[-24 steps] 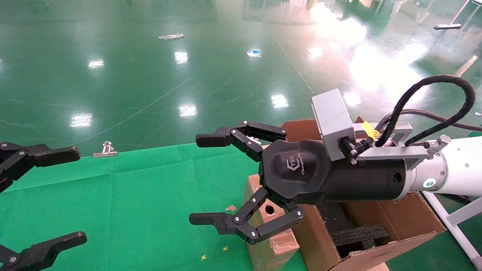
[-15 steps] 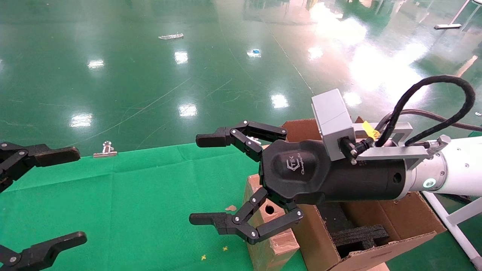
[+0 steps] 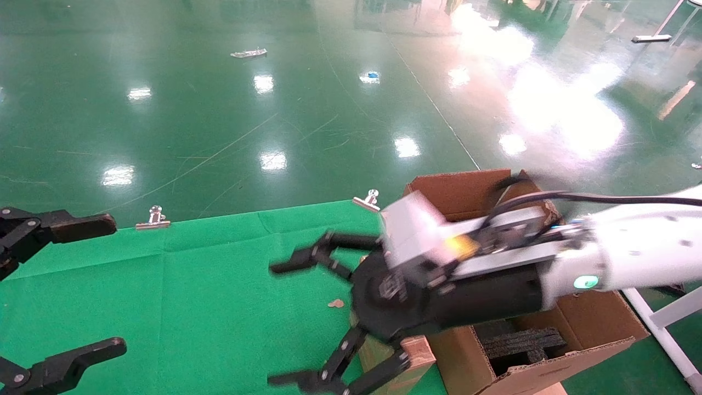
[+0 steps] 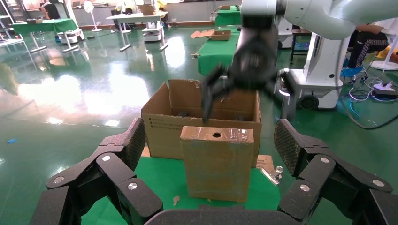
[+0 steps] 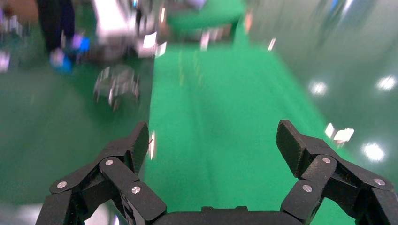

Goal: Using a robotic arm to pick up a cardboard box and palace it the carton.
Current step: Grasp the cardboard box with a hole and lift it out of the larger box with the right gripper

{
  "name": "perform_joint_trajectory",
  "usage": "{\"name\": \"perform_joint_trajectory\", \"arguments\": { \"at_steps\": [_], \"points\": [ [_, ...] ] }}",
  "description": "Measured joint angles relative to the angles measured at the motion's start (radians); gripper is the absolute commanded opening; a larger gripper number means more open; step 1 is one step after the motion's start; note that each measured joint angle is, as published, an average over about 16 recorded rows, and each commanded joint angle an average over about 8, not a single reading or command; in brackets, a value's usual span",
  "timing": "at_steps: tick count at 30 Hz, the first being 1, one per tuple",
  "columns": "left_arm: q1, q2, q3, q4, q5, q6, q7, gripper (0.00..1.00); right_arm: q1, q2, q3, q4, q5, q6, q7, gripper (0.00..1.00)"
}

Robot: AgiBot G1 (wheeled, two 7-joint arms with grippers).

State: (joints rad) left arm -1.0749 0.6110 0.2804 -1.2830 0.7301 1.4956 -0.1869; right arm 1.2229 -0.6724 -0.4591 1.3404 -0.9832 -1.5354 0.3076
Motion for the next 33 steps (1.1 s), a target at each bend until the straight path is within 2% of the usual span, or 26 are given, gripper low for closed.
{"name": "perform_joint_trajectory", "arguments": {
  "at_steps": [9, 15, 26, 33],
  "points": [
    [0.0, 0.0, 0.001, 0.0, 0.0, 0.0, 0.0, 1.0, 0.273, -0.109, -0.332, 0.015, -0.291, -0.046, 0.185, 1.0],
    [0.0, 0.0, 0.001, 0.0, -0.001, 0.0, 0.001, 1.0, 0.489, -0.157, -0.571, 0.016, -0.399, -0.054, 0.295, 1.0],
    [-0.001, -0.001, 0.002, 0.0, -0.001, -0.001, 0.001, 1.0, 0.889, -0.211, -0.949, 0.019, -0.404, -0.053, 0.406, 1.0],
    [-0.001, -0.001, 0.003, 0.0, -0.002, -0.001, 0.001, 1.0, 1.028, -0.259, -1.152, 0.02, -0.344, -0.044, 0.434, 1.0]
  ]
}}
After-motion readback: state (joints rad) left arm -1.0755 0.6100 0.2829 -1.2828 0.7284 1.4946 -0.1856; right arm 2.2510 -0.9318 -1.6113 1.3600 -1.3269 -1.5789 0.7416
